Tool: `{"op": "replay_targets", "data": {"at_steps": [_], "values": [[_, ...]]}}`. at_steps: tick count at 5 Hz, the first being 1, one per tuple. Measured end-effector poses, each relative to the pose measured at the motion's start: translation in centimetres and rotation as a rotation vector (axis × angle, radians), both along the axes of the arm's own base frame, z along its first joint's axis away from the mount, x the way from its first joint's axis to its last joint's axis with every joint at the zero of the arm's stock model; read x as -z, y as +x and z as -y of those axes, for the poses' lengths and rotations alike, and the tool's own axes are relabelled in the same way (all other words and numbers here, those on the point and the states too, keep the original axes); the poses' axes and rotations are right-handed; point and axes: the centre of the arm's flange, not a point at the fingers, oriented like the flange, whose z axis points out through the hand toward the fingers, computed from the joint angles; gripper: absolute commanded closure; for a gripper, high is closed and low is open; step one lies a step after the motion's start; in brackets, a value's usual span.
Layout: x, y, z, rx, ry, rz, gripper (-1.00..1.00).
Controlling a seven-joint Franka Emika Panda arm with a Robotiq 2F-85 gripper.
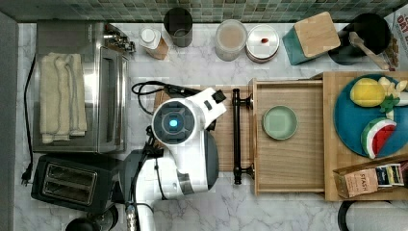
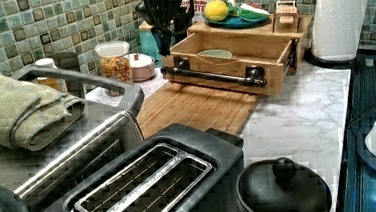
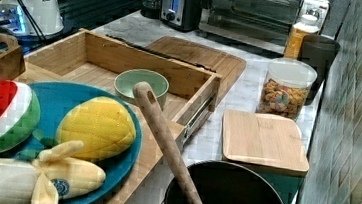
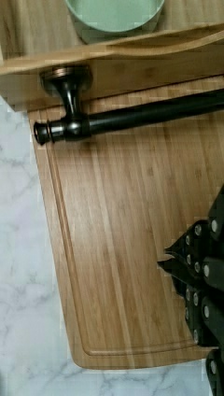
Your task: Close the drawer.
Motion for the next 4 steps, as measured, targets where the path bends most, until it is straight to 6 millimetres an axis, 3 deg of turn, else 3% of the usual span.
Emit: {"op": "replay_targets", "data": {"at_steps": [2,4], "values": [[4.5,0.3,-0.9,-0.126,-0.112,-0.011,1.0],[10.4,-0.2,-0.1,-0.12,-0.104,-0.105,1.0]]}}
